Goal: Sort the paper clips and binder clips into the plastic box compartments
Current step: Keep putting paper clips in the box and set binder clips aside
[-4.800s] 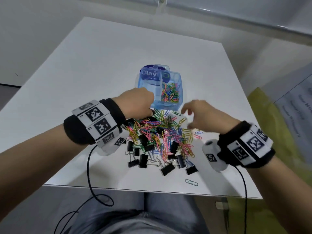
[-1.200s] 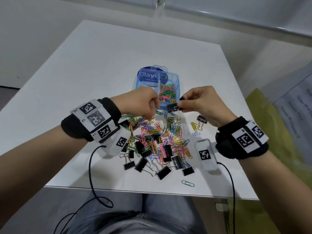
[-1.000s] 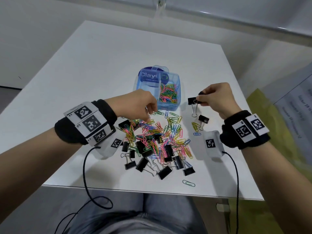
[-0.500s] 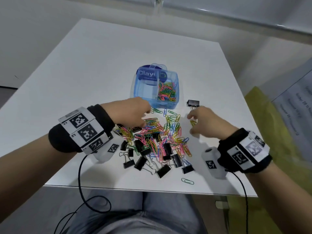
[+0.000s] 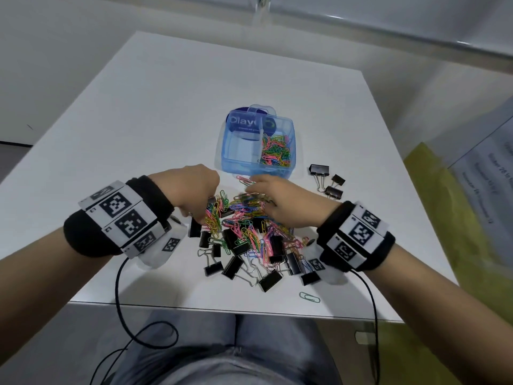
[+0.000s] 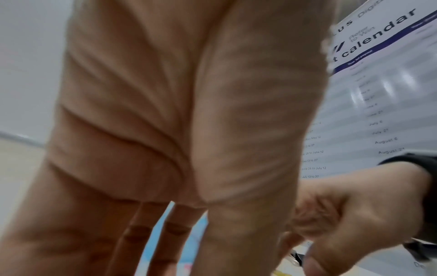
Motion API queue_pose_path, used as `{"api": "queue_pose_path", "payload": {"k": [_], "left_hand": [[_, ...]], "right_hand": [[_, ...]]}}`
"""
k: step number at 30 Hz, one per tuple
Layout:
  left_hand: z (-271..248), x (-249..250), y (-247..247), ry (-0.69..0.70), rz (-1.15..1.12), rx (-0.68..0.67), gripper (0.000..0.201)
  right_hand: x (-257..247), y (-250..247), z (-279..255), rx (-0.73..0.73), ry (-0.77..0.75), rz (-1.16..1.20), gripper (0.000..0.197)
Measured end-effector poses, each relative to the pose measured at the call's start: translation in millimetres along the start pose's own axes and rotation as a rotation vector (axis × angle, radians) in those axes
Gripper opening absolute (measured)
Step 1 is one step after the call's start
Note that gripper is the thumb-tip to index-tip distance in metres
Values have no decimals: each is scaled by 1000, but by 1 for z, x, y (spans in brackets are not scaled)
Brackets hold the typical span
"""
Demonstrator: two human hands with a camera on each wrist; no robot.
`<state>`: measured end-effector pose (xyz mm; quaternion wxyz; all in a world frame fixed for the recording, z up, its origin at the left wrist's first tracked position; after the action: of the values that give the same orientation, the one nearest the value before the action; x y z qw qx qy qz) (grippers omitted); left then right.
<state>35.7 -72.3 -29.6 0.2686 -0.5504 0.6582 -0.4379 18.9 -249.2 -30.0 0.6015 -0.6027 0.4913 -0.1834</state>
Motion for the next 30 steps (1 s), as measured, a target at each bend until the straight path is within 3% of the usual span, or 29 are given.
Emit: {"api": "queue_pose_path", "payload": {"k": [5, 10, 13, 16, 20, 22, 26, 30], "left_hand": [[10, 5, 4, 95, -102, 130, 36], [14, -14, -9, 55, -336, 243, 30], [15, -17, -15, 87, -321, 227, 28], [16, -10, -18, 138, -262, 212, 28], [20, -7, -35, 113, -222, 523, 22], [27, -14, -43, 35, -320, 593, 27], [49, -27, -45, -137, -484, 438, 50], [63, -21, -39, -176, -706, 280, 59]], "right_hand": [[-3, 10, 10, -114, -54, -72, 62], [12, -5, -13, -62, -28, 19, 54], [21, -8, -15, -140, 20, -133, 73], [19, -3, -3, -205, -32, -163, 81], [14, 3, 11, -154, -61, -102, 70], [14, 4, 13, -102, -54, -74, 54], [17, 3, 13, 1, -68, -107, 26], [24, -7, 8, 86, 48, 68, 22]]}}
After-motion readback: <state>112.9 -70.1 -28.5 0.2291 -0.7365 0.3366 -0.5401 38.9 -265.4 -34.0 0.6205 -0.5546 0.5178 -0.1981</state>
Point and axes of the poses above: each hand's wrist, its own z-axis towards the middle knuckle, its own y-axis out of the palm, x = y × z, the point moved 2 cm from there along z, towards the middle knuckle, and after that the axes turned 5 degrees about x, right-handed, at the moved point
